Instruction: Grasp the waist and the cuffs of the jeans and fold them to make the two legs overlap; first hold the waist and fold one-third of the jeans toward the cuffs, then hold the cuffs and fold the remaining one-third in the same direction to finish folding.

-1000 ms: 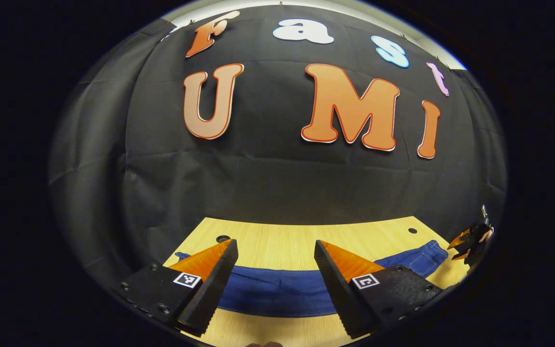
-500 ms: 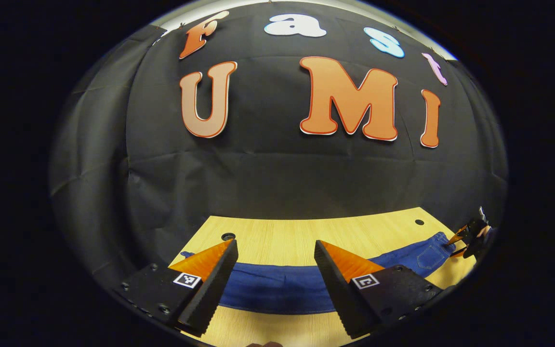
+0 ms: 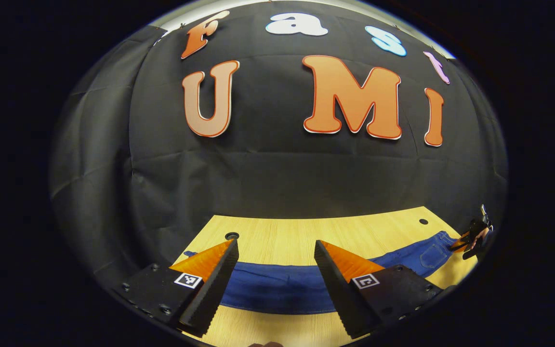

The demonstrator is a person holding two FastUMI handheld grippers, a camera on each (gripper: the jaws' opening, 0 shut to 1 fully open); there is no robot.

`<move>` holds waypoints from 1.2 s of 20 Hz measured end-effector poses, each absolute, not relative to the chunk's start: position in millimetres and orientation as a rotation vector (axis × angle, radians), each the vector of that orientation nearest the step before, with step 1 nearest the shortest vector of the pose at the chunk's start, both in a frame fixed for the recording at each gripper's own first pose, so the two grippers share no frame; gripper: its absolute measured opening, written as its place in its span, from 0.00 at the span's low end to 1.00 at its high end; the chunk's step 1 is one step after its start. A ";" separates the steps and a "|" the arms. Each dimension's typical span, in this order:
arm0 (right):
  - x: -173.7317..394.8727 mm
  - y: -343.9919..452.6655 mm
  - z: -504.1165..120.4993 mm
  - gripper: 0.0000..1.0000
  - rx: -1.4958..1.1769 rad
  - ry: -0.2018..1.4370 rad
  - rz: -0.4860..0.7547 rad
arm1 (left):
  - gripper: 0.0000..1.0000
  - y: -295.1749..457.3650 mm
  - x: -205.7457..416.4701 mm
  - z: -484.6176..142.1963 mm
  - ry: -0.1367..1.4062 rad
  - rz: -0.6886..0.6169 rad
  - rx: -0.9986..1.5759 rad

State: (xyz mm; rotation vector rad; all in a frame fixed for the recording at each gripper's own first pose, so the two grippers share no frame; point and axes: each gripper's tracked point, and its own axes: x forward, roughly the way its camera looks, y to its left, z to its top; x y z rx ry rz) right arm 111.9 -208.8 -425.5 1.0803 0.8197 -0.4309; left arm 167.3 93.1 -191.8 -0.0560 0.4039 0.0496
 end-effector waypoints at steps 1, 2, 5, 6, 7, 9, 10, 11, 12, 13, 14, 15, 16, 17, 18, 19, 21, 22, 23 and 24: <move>114.4 -212.6 -419.2 0.12 1.063 0.777 -0.421 | 0.97 94.3 167.9 -192.6 0.406 0.049 -0.058; 116.3 -207.5 -406.0 0.12 1.079 0.747 -0.381 | 0.97 96.6 168.8 -193.7 0.408 0.050 -0.062; 113.8 -201.1 -376.9 0.12 1.037 0.704 -0.345 | 0.97 101.3 168.6 -197.5 0.409 0.045 -0.086; 118.9 -194.0 -368.6 0.12 1.019 0.691 -0.331 | 0.97 102.7 168.4 -197.2 0.407 0.041 -0.092; 122.2 -187.0 -355.6 0.12 1.017 0.670 -0.311 | 0.96 105.1 168.8 -197.0 0.405 0.038 -0.093; 117.1 -175.0 -333.5 0.12 0.993 0.643 -0.273 | 0.97 110.0 166.8 -195.2 0.396 0.031 -0.099; 116.0 -166.5 -325.9 0.12 0.955 0.643 -0.252 | 0.97 112.7 166.4 -193.8 0.393 0.026 -0.103; 119.5 -155.8 -314.6 0.12 0.916 0.630 -0.235 | 0.97 117.6 164.6 -194.2 0.390 0.027 -0.104; 119.3 -139.2 -300.3 0.12 0.872 0.631 -0.215 | 0.97 121.3 164.2 -194.2 0.389 0.027 -0.109; 124.5 -122.7 -286.2 0.12 0.843 0.612 -0.183 | 0.97 127.7 163.5 -195.7 0.386 0.031 -0.115; 119.9 -107.6 -277.9 0.12 0.809 0.626 -0.148 | 0.97 133.5 163.5 -196.0 0.383 0.032 -0.122; 120.2 -93.2 -268.1 0.11 0.786 0.609 -0.125 | 0.97 139.3 162.7 -196.5 0.382 0.037 -0.127; 118.5 -76.0 -261.9 0.12 0.764 0.622 -0.094 | 0.97 145.8 161.8 -197.3 0.379 0.040 -0.133; 120.5 -62.3 -254.4 0.11 0.755 0.612 -0.070 | 0.98 152.6 161.0 -198.2 0.378 0.044 -0.138; 120.2 -43.8 -247.2 0.12 0.743 0.623 -0.040 | 0.98 158.8 160.5 -198.7 0.375 0.050 -0.143; 121.1 -27.6 -237.8 0.11 0.733 0.611 -0.016 | 0.98 165.6 159.7 -200.2 0.374 0.054 -0.149; 119.6 3.2 -226.9 0.11 0.709 0.615 0.027 | 0.98 180.9 158.0 -203.4 0.376 0.067 -0.158; 118.3 19.2 -224.6 0.11 0.698 0.621 0.049 | 0.98 189.4 156.6 -205.8 0.378 0.077 -0.163; 117.6 33.8 -221.8 0.11 0.681 0.622 0.068 | 0.98 195.2 155.9 -207.7 0.378 0.080 -0.174; 114.0 47.6 -223.7 0.11 0.668 0.638 0.082 | 0.98 202.1 154.9 -210.6 0.381 0.089 -0.181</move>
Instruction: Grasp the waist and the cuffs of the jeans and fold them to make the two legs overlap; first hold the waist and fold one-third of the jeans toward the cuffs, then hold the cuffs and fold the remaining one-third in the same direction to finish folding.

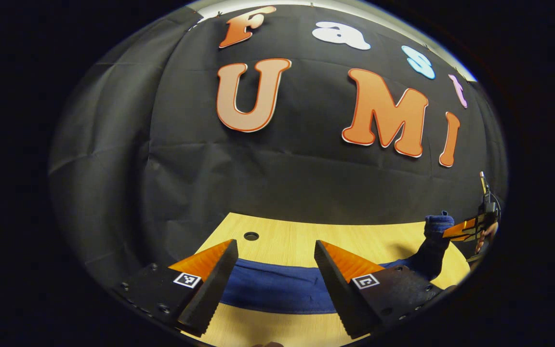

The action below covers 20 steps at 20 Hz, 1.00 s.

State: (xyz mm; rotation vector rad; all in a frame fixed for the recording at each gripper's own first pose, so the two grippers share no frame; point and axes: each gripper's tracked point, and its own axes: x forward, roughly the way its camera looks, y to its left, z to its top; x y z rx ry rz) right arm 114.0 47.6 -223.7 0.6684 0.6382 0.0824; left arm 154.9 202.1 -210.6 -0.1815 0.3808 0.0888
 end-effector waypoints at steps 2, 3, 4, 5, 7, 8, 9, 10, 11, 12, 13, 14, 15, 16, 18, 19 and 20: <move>114.2 79.7 -219.3 0.11 0.654 0.649 0.126 | 0.98 215.7 152.0 -215.5 0.388 0.104 -0.193; 114.2 94.0 -217.8 0.11 0.648 0.652 0.144 | 0.98 223.3 151.2 -219.3 0.391 0.111 -0.203; 113.6 111.6 -217.9 0.12 0.643 0.664 0.168 | 0.98 229.4 151.0 -223.3 0.398 0.116 -0.215; 111.9 129.4 -217.3 0.12 0.631 0.662 0.193 | 0.98 236.1 149.1 -230.2 0.408 0.125 -0.225; 104.1 156.0 -225.7 0.11 0.574 0.688 0.211 | 0.98 249.6 146.0 -245.5 0.440 0.141 -0.259; 100.9 169.1 -236.3 0.11 0.540 0.725 0.216 | 0.98 254.5 146.0 -255.8 0.464 0.150 -0.285; 97.5 177.2 -243.9 0.12 0.508 0.744 0.216 | 0.98 259.9 144.2 -268.4 0.497 0.164 -0.311; 97.3 185.5 -246.5 0.12 0.509 0.753 0.241 | 0.97 266.7 142.2 -282.4 0.534 0.182 -0.344; 92.5 197.8 -246.1 0.17 0.527 0.772 0.273 | 0.98 272.0 139.5 -296.8 0.573 0.204 -0.375; 85.6 214.5 -240.4 0.20 0.548 0.775 0.307 | 0.98 277.1 135.8 -312.7 0.616 0.224 -0.407; 85.2 218.9 -235.0 0.41 0.553 0.759 0.320 | 0.98 279.4 133.8 -324.6 0.646 0.229 -0.451; 89.7 217.8 -232.4 0.48 0.538 0.742 0.313 | 0.98 283.5 131.6 -337.3 0.678 0.241 -0.500; 91.5 216.0 -229.2 0.61 0.523 0.723 0.310 | 0.98 286.0 129.5 -348.4 0.702 0.251 -0.554; 91.5 214.4 -225.2 0.63 0.515 0.713 0.303 | 0.98 288.3 126.1 -359.5 0.728 0.268 -0.611; 91.8 213.9 -214.2 0.83 0.524 0.691 0.287 | 0.98 295.6 120.4 -380.0 0.767 0.299 -0.730; 91.1 209.7 -211.2 0.89 0.526 0.680 0.269 | 0.97 297.0 118.0 -390.1 0.788 0.313 -0.797; 92.2 203.3 -209.0 0.98 0.526 0.673 0.257 | 0.97 296.0 117.6 -402.0 0.812 0.325 -0.873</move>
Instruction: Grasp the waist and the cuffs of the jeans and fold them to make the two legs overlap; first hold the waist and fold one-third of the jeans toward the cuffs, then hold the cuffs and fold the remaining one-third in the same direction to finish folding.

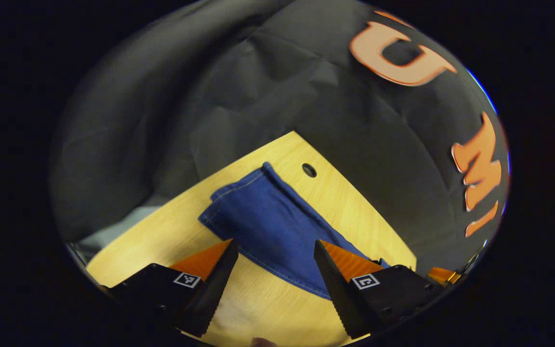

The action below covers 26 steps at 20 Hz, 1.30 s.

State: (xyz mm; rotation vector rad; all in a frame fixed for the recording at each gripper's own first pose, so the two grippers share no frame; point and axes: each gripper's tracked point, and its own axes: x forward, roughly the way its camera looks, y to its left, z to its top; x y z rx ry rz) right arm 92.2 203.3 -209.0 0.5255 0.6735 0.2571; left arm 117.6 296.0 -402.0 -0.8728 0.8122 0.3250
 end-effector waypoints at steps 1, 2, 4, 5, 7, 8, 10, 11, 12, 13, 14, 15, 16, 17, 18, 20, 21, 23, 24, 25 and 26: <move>90.7 194.7 -206.9 0.97 0.524 0.666 0.239 | 0.98 293.4 117.0 -410.2 0.832 0.320 -0.945; 87.5 190.4 -203.2 0.97 0.526 0.661 0.229 | 0.98 293.1 113.9 -418.2 0.861 0.326 -1.005; 84.4 181.4 -194.4 0.97 0.530 0.641 0.204 | 0.98 297.9 112.4 -433.6 0.890 0.345 -1.077; 82.6 175.2 -190.7 0.98 0.528 0.626 0.183 | 0.98 299.0 112.7 -441.3 0.906 0.353 -1.112; 77.6 163.4 -182.1 0.97 0.529 0.602 0.158 | 0.98 299.4 115.2 -454.6 0.931 0.364 -1.157; 75.1 158.0 -178.3 0.97 0.531 0.591 0.144 | 0.98 299.7 118.7 -459.9 0.937 0.359 -1.174; 69.3 147.5 -172.7 0.97 0.531 0.574 0.116 | 0.98 303.8 123.2 -465.7 0.936 0.354 -1.202; 65.6 142.7 -170.2 0.97 0.534 0.569 0.103 | 0.95 303.6 124.9 -466.0 0.930 0.360 -1.203; 63.8 137.1 -168.0 0.97 0.538 0.559 0.088 | 0.95 302.2 131.2 -467.2 0.928 0.358 -1.207; 60.6 134.5 -165.4 0.97 0.542 0.551 0.083 | 0.95 302.1 137.0 -468.4 0.922 0.362 -1.209; 57.5 128.8 -166.2 0.97 0.545 0.550 0.067 | 0.94 302.9 141.1 -468.3 0.918 0.362 -1.214; 55.6 125.4 -166.1 0.97 0.553 0.549 0.063 | 0.94 302.0 144.5 -467.8 0.915 0.359 -1.215; 52.6 123.0 -166.1 0.97 0.558 0.554 0.055 | 0.93 303.1 150.4 -468.0 0.903 0.362 -1.221; 50.7 119.0 -165.5 0.97 0.562 0.550 0.050 | 0.92 302.6 155.4 -467.2 0.899 0.361 -1.224; 49.5 116.7 -164.8 0.97 0.564 0.551 0.048 | 0.92 301.6 160.9 -468.4 0.885 0.360 -1.223; 44.1 109.0 -161.5 0.97 0.562 0.543 0.052 | 0.90 299.0 170.8 -471.4 0.869 0.351 -1.212; 42.5 103.1 -161.3 0.97 0.558 0.541 0.046 | 0.89 297.9 173.0 -473.2 0.865 0.347 -1.207; 39.0 92.3 -161.8 0.97 0.561 0.543 0.039 | 0.85 298.2 175.2 -479.6 0.872 0.353 -1.197; 39.4 88.9 -160.1 0.97 0.571 0.536 0.034 | 0.74 299.5 171.7 -483.5 0.883 0.364 -1.192; 38.3 84.9 -158.9 0.97 0.580 0.532 0.032 | 0.60 297.9 171.0 -483.7 0.886 0.348 -1.209; 37.9 80.2 -160.2 0.97 0.583 0.528 0.025 | 0.47 298.6 170.9 -490.3 0.900 0.363 -1.203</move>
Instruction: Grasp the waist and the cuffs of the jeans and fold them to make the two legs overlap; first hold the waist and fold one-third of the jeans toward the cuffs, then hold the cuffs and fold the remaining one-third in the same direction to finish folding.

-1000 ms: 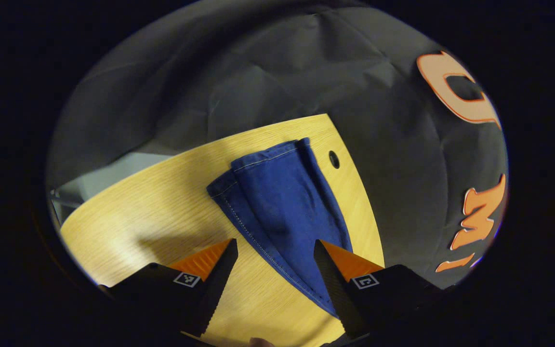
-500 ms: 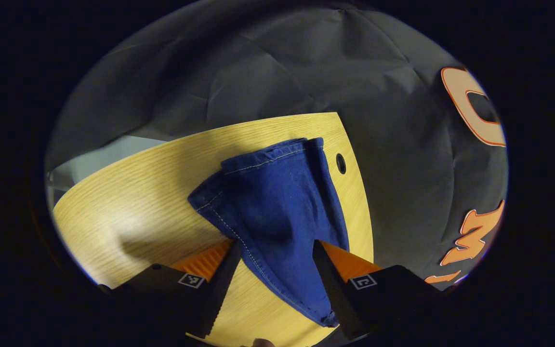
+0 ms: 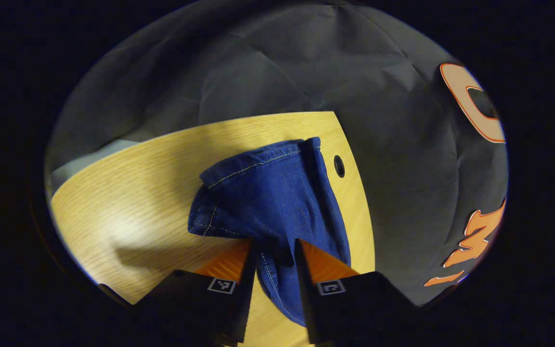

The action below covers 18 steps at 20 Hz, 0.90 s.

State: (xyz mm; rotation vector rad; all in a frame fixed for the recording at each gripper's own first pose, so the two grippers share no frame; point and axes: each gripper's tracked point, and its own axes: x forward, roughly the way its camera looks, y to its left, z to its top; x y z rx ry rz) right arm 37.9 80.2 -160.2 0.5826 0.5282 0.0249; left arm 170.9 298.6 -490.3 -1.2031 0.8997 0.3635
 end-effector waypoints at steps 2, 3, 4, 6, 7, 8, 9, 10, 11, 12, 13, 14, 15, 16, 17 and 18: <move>32.1 71.6 -162.4 0.97 0.573 0.528 0.024 | 0.13 296.9 168.7 -485.7 0.887 0.363 -1.232; 30.3 69.0 -163.1 0.97 0.572 0.528 0.025 | 0.13 296.5 170.3 -485.0 0.871 0.375 -1.230; 30.2 66.8 -163.1 0.97 0.573 0.530 0.025 | 0.05 295.1 171.6 -477.2 0.850 0.361 -1.222; 35.3 63.0 -160.8 0.97 0.582 0.526 0.038 | 0.05 294.3 175.0 -455.8 0.789 0.342 -1.211; 37.1 59.4 -159.6 0.97 0.585 0.522 0.038 | 0.05 293.5 175.7 -444.6 0.771 0.338 -1.200; 39.4 59.0 -156.0 0.97 0.589 0.513 0.046 | 0.05 289.2 175.7 -430.8 0.752 0.322 -1.181; 39.6 54.6 -153.2 0.97 0.589 0.505 0.048 | 0.05 284.9 176.0 -417.9 0.736 0.307 -1.155; 40.7 53.2 -150.3 0.97 0.587 0.498 0.059 | 0.05 279.2 178.7 -404.1 0.716 0.285 -1.130; 42.5 50.7 -149.0 0.97 0.583 0.494 0.063 | 0.05 272.3 180.2 -391.8 0.699 0.266 -1.105; 45.0 48.2 -145.7 0.97 0.582 0.489 0.073 | 0.05 264.3 180.5 -377.6 0.684 0.246 -1.083; 46.8 46.9 -144.3 0.97 0.581 0.486 0.078 | 0.05 257.2 182.3 -363.7 0.670 0.226 -1.060; 47.9 45.6 -142.8 0.97 0.583 0.483 0.085 | 0.05 249.4 184.3 -349.7 0.659 0.208 -1.036; 49.1 45.1 -141.2 0.97 0.586 0.481 0.095 | 0.05 239.5 186.7 -335.8 0.648 0.184 -1.016; 49.7 42.5 -139.9 0.97 0.588 0.476 0.100 | 0.05 229.5 189.1 -322.3 0.636 0.160 -0.997; 50.0 40.8 -137.3 0.97 0.585 0.468 0.109 | 0.05 219.5 191.9 -310.8 0.625 0.133 -0.977; 51.3 38.6 -137.0 0.97 0.579 0.466 0.109 | 0.05 210.7 193.9 -297.8 0.617 0.111 -0.952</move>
